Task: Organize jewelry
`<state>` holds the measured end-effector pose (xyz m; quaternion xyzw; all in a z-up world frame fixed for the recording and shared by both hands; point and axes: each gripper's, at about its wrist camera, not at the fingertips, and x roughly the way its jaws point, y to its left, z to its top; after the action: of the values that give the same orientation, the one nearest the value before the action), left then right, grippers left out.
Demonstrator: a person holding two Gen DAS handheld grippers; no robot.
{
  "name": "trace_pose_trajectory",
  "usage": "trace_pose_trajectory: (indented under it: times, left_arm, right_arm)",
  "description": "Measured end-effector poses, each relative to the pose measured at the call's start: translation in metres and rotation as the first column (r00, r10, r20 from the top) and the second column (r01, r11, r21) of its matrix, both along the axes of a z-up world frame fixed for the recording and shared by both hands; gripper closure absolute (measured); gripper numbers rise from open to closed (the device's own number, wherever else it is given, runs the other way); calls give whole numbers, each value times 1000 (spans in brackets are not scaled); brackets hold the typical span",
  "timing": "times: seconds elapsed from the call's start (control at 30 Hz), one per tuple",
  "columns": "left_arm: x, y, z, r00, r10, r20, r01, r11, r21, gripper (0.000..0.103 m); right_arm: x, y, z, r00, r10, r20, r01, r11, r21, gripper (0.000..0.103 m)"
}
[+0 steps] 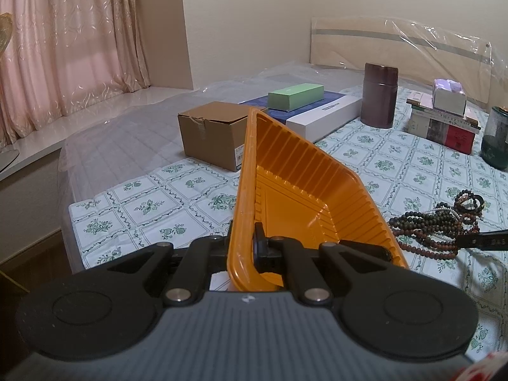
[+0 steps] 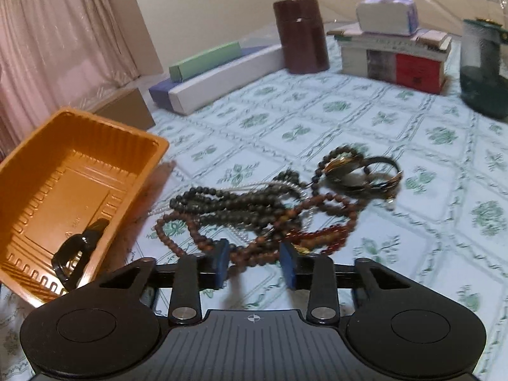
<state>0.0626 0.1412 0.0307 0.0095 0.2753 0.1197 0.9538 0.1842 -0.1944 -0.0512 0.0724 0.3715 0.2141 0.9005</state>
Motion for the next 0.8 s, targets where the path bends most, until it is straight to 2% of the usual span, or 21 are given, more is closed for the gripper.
trace_pose_trajectory:
  times: [0.17, 0.2, 0.23, 0.27, 0.3, 0.4, 0.57, 0.7, 0.8]
  left_arm:
    - [0, 0, 0, 1000, 1, 0, -1, 1000, 0, 97]
    - [0, 1, 0, 1000, 1, 1, -1, 1000, 0, 97]
    - [0, 1, 0, 1000, 1, 1, -1, 1000, -2, 97]
    - [0, 1, -1, 1000, 1, 1, -1, 1000, -3, 97]
    - [0, 1, -1, 1000, 1, 1, -1, 1000, -2, 97]
    - [0, 1, -1, 1000, 1, 1, -1, 1000, -3, 97]
    - [0, 1, -1, 1000, 0, 2, 0, 1000, 2, 97]
    - [-1, 1, 0, 1000, -1, 4, 1, 1000, 1, 97]
    - [-1, 2, 0, 1000, -3, 1, 3, 1000, 2, 97]
  right_arm:
    - [6, 15, -3, 1000, 3, 12, -3, 999, -47, 73]
    - [7, 17, -3, 1000, 7, 17, -6, 998, -64, 77]
    - [8, 20, -4, 1000, 11, 24, -9, 996, -88, 85]
    - [7, 22, -3, 999, 14, 31, -10, 994, -112, 87]
    - [7, 22, -3, 999, 19, 33, -15, 993, -120, 96]
    - [1, 15, 0, 999, 19, 39, -14, 994, -110, 103]
    - [-12, -1, 19, 996, 22, 91, -12, 995, -104, 103]
    - [-6, -10, 24, 997, 2, 79, 4, 997, -81, 102]
    - [-4, -7, 21, 995, -9, 102, 22, 992, -125, 99]
